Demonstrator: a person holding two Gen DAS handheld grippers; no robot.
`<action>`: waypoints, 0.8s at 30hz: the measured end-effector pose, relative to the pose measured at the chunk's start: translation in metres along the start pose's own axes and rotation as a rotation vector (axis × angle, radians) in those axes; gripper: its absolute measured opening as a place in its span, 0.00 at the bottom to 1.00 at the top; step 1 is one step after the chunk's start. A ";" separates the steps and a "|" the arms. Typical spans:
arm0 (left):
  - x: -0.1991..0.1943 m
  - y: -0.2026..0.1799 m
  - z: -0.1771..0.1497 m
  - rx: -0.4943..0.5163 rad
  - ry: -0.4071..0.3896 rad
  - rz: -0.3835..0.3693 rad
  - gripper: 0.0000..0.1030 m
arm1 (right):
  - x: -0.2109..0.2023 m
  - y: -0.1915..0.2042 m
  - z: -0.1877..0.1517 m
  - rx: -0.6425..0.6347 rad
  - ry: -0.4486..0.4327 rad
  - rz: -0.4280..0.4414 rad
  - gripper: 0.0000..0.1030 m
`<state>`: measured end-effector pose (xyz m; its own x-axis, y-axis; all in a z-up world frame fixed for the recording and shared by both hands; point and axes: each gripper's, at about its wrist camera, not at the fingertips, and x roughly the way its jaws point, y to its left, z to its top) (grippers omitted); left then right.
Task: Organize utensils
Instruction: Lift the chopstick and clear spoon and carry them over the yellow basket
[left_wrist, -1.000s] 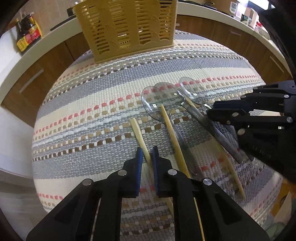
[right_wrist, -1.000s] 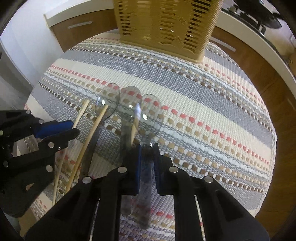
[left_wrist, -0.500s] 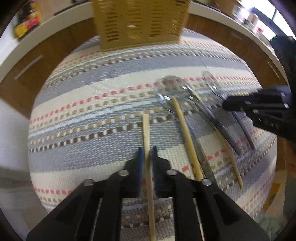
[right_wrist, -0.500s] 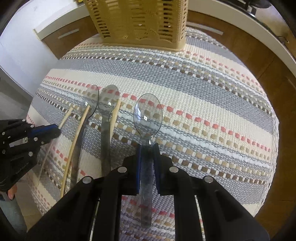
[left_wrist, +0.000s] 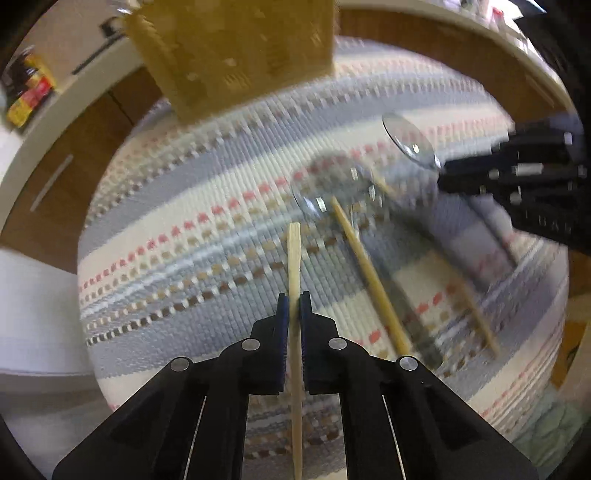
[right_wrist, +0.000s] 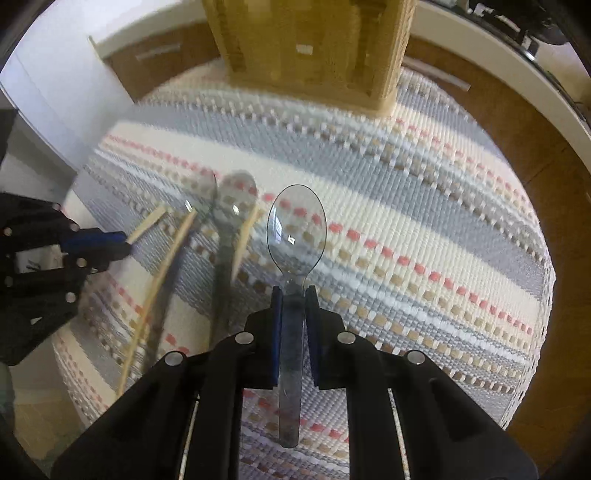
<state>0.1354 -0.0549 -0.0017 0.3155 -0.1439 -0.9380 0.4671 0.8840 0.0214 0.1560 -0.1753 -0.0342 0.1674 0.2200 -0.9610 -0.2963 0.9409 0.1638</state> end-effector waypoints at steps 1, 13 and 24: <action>-0.008 0.005 0.002 -0.018 -0.035 -0.010 0.04 | -0.009 -0.001 0.000 -0.003 -0.027 0.010 0.10; -0.146 0.042 0.062 -0.184 -0.627 -0.057 0.04 | -0.140 -0.005 0.064 0.003 -0.527 0.126 0.10; -0.192 0.072 0.123 -0.260 -0.953 -0.043 0.04 | -0.193 -0.042 0.124 0.085 -0.908 0.069 0.10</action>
<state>0.2100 -0.0182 0.2222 0.8888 -0.3753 -0.2631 0.3337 0.9234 -0.1898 0.2525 -0.2253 0.1724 0.8379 0.3607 -0.4098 -0.2691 0.9260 0.2648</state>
